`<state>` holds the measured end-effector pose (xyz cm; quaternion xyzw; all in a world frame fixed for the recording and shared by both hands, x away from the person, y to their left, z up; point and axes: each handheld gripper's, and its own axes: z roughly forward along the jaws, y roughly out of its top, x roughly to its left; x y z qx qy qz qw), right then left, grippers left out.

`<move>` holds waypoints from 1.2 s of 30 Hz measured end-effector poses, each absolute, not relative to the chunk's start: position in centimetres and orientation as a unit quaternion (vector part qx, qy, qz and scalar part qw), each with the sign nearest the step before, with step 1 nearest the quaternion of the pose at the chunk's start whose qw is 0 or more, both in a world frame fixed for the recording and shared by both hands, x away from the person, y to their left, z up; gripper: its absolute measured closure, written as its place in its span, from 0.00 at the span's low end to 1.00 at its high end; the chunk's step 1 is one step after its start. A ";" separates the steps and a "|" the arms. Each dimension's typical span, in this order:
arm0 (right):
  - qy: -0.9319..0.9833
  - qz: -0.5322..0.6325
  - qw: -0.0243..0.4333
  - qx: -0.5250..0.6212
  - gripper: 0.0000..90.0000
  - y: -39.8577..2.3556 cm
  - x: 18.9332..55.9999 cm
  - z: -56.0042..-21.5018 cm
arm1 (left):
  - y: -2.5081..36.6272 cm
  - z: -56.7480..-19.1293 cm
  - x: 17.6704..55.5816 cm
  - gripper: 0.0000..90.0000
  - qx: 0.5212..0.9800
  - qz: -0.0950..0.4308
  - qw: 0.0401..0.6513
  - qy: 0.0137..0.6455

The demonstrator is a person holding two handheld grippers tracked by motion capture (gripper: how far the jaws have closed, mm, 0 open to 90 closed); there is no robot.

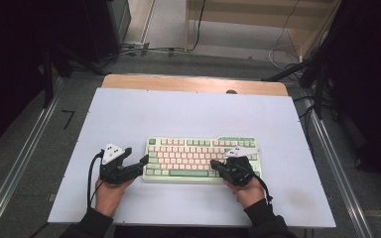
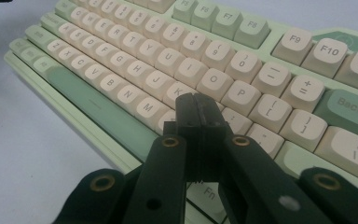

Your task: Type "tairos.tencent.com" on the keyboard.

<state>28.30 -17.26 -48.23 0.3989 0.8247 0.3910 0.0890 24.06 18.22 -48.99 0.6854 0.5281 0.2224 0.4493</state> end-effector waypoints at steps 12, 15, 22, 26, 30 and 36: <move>0.823 0.392 0.094 0.400 0.96 -17.2 28.2 -48.2 | 18.3 -48.9 24.0 0.33 0.685 0.222 0.451 0.527; 0.811 0.408 0.097 0.407 0.90 -17.8 28.3 -47.7 | 18.2 -49.0 24.1 0.33 0.684 0.222 0.451 0.528; 0.790 0.425 0.106 0.429 0.53 -19.1 28.8 -47.5 | 18.1 -49.0 24.1 0.33 0.688 0.219 0.450 0.526; 0.783 0.424 0.116 0.440 0.37 -19.5 29.1 -47.4 | 18.1 -49.1 24.2 0.33 0.687 0.215 0.448 0.530; 0.773 0.422 0.116 0.459 0.32 -20.1 29.5 -47.6 | 18.0 -49.1 24.1 0.33 0.687 0.216 0.448 0.530; 0.760 0.436 0.122 0.467 0.32 -20.6 29.5 -47.3 | 17.1 -48.9 23.8 0.33 0.690 0.218 0.452 0.522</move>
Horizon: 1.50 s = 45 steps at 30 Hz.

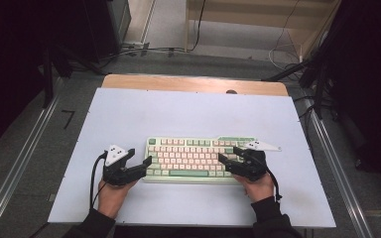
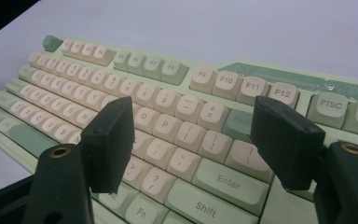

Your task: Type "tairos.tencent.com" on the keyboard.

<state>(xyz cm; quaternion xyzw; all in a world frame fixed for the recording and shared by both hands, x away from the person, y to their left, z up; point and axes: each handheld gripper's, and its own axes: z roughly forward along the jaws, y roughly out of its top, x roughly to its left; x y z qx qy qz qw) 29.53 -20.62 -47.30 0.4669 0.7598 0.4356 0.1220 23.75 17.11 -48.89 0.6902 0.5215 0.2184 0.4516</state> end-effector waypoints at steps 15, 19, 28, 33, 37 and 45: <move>0.764 0.428 0.119 0.468 0.33 -20.4 29.8 -47.6 | 15.2 -48.0 25.4 0.67 0.706 0.180 0.481 0.488; 0.763 0.432 0.117 0.466 0.34 -20.1 29.9 -47.5 | 14.7 -47.6 25.9 0.89 0.715 0.171 0.479 0.479; 0.768 0.432 0.114 0.459 0.35 -19.8 30.1 -47.5 | 10.8 -47.7 28.0 1.00 0.737 0.142 0.472 0.463; 0.765 0.439 0.116 0.457 0.36 -19.8 30.2 -47.4 | 8.9 -48.2 28.8 0.99 0.757 0.128 0.450 0.457; 0.769 0.435 0.112 0.456 0.36 -19.7 30.2 -47.5 | 7.9 -48.7 29.3 0.99 0.767 0.116 0.434 0.458; 0.769 0.436 0.111 0.453 0.36 -19.6 30.3 -47.5 | 7.5 -48.9 29.8 0.99 0.768 0.116 0.427 0.463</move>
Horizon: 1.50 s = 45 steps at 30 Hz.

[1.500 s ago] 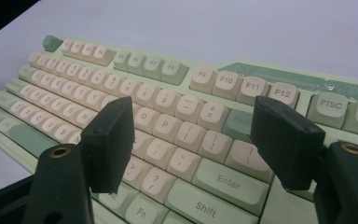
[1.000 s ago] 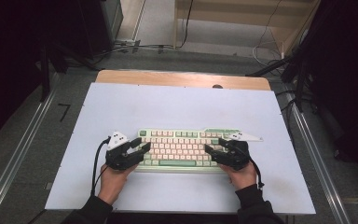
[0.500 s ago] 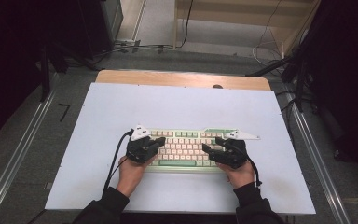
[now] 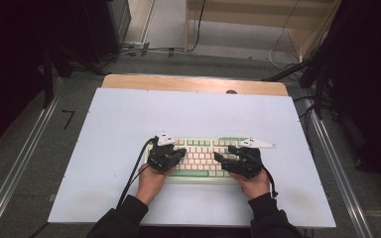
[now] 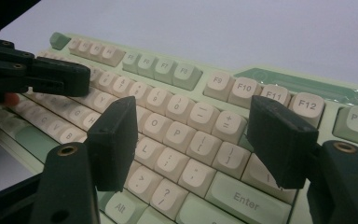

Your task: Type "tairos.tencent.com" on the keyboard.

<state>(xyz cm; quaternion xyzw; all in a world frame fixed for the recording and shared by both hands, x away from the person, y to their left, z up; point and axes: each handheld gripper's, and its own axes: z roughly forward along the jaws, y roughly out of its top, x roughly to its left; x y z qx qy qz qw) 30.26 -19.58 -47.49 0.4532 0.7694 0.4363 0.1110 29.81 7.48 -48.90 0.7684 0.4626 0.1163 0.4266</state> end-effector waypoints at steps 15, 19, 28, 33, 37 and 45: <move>0.767 0.438 0.111 0.456 0.36 -19.7 30.3 -47.4 | 8.0 -47.0 29.2 0.70 0.759 0.140 0.446 0.452; 0.767 0.438 0.113 0.456 0.36 -19.7 30.4 -47.4 | 9.3 -46.6 28.8 0.49 0.751 0.153 0.452 0.457; 0.768 0.435 0.113 0.457 0.36 -19.6 30.3 -47.5 | 12.2 -47.5 28.2 0.40 0.737 0.169 0.449 0.476; 0.769 0.436 0.112 0.453 0.36 -19.6 30.3 -47.5 | 13.6 -47.6 27.9 0.41 0.723 0.174 0.459 0.486; 0.772 0.432 0.111 0.453 0.36 -19.5 30.3 -47.6 | 13.7 -47.4 27.6 0.47 0.716 0.177 0.473 0.482; 0.771 0.433 0.112 0.454 0.36 -19.6 30.2 -47.6 | 13.2 -48.0 27.6 0.68 0.730 0.159 0.472 0.468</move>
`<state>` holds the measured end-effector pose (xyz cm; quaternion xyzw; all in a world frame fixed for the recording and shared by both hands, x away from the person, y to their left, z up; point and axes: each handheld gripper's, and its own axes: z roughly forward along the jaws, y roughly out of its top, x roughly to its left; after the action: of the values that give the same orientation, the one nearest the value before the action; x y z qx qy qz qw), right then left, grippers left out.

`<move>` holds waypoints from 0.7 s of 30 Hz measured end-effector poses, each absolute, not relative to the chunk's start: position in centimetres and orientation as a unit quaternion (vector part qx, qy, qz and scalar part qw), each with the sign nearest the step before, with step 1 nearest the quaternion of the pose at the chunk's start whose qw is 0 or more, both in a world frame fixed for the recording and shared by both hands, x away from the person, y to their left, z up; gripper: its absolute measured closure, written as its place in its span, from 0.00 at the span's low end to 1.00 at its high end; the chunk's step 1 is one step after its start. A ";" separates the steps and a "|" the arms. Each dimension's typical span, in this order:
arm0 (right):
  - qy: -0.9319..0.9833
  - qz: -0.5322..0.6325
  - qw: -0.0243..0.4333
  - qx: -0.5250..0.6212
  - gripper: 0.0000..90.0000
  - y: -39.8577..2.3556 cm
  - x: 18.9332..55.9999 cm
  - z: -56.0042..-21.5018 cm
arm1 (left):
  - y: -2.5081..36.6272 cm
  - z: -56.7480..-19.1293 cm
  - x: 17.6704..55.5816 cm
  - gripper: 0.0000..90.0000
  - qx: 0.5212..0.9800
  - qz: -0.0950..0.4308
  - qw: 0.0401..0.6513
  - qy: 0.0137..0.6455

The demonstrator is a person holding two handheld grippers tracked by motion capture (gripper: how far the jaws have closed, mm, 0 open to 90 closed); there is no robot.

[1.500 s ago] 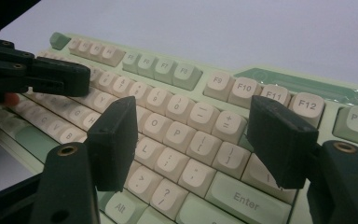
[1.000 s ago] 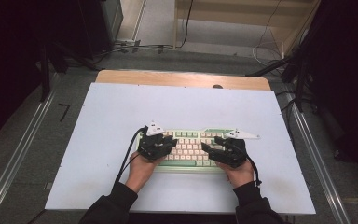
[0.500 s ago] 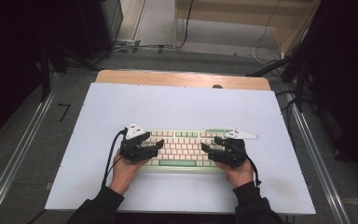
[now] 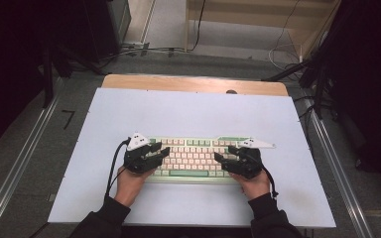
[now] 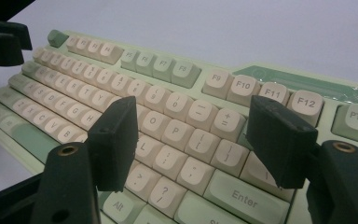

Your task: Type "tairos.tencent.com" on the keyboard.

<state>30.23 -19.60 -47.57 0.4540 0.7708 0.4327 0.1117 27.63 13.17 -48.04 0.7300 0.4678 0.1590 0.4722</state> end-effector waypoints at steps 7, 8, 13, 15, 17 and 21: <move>0.770 0.433 0.112 0.454 0.36 -19.7 30.3 -47.5 | 12.6 -48.1 27.4 0.73 0.734 0.162 0.475 0.457; 0.770 0.434 0.111 0.454 0.36 -19.8 30.3 -47.5 | 12.5 -48.1 27.4 0.77 0.737 0.162 0.473 0.455; 0.768 0.435 0.112 0.457 0.36 -19.9 30.3 -47.5 | 12.2 -48.5 27.6 0.95 0.745 0.149 0.468 0.451; 0.768 0.436 0.112 0.456 0.36 -20.0 30.3 -47.5 | 12.2 -48.5 27.7 1.00 0.746 0.150 0.466 0.452; 0.768 0.437 0.111 0.455 0.36 -20.0 30.3 -47.4 | 12.2 -48.6 27.8 1.00 0.745 0.146 0.466 0.454; 0.768 0.435 0.109 0.457 0.36 -19.9 30.4 -47.5 | 12.1 -48.8 28.1 1.00 0.746 0.143 0.464 0.456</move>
<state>30.37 -19.94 -47.50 0.4569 0.7680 0.4353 0.1092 28.10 12.05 -48.77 0.7458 0.4561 0.1429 0.4641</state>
